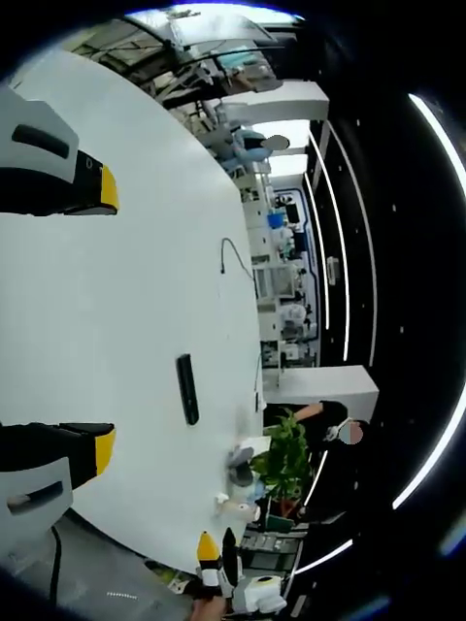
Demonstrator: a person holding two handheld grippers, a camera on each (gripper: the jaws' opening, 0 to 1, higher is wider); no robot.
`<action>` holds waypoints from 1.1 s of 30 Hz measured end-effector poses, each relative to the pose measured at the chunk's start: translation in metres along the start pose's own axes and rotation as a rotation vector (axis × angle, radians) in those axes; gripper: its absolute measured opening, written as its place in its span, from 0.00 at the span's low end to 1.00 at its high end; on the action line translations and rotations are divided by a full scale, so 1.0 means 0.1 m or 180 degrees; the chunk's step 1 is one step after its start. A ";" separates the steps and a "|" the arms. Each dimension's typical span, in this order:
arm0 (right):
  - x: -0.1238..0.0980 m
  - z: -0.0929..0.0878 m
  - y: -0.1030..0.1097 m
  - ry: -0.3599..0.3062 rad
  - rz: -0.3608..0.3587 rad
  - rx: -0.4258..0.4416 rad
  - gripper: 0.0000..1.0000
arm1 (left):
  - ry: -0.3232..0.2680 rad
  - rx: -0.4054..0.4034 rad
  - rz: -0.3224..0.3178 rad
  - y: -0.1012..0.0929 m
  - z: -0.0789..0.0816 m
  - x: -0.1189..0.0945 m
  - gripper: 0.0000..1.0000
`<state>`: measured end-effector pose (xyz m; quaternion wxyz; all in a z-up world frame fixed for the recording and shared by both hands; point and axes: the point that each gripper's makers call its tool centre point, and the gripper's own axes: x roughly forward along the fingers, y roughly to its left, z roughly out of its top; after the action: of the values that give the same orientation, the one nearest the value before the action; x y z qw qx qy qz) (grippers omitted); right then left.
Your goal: Press the specified remote control buttons in sequence, fully releasing each button before pressing the next.
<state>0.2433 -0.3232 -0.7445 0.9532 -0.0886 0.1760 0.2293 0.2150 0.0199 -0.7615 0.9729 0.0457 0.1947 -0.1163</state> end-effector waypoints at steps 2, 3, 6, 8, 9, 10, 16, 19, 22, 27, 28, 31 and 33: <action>-0.01 -0.01 0.01 0.0003 -0.0009 -0.0005 0.75 | -0.0005 0.0000 -0.0006 0.00 0.00 0.00 0.91; -0.01 -0.01 0.01 0.0009 -0.0013 -0.0008 0.75 | -0.0005 0.0002 -0.0007 0.00 0.00 0.00 0.91; -0.01 -0.01 0.01 0.0016 -0.0016 -0.0010 0.75 | -0.0001 0.0004 -0.0014 -0.01 0.00 0.00 0.91; 0.00 -0.01 0.02 0.0023 0.0005 -0.0022 0.75 | -0.0002 0.0002 -0.0005 -0.01 0.00 -0.01 0.91; 0.00 -0.02 0.03 0.0036 0.0014 -0.0045 0.75 | -0.0003 -0.0007 -0.0005 -0.01 0.00 -0.01 0.91; 0.00 -0.02 0.03 0.0045 0.0019 -0.0059 0.75 | -0.0004 -0.0010 -0.0003 -0.01 0.00 -0.01 0.91; 0.00 -0.02 0.04 0.0033 0.0024 -0.0061 0.75 | -0.0015 -0.0013 -0.0005 -0.01 0.00 -0.01 0.91; 0.00 -0.01 0.03 0.0020 0.0030 -0.0050 0.75 | -0.0011 -0.0006 -0.0001 -0.01 0.00 -0.01 0.91; 0.00 0.00 0.04 -0.0008 0.0046 -0.0040 0.75 | -0.0013 -0.0014 0.0016 0.00 0.00 -0.02 0.91; 0.00 0.06 0.05 -0.0072 0.0079 -0.0042 0.75 | 0.0008 0.0001 0.0037 0.01 0.00 -0.01 0.91; 0.00 0.07 0.05 -0.0095 0.0082 -0.0038 0.75 | 0.0002 0.0006 0.0028 0.01 0.00 -0.01 0.91; -0.02 0.10 0.04 -0.0148 0.0052 -0.0029 0.75 | 0.0020 0.0015 0.0026 0.01 -0.01 -0.01 0.90; -0.02 0.10 0.03 -0.0143 0.0020 -0.0031 0.75 | 0.0126 0.0007 0.0116 0.08 -0.07 0.00 0.88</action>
<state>0.2432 -0.3191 -0.7348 0.9557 -0.0875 0.1537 0.2351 0.2141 0.0285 -0.7678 0.9708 0.0525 0.2129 -0.0978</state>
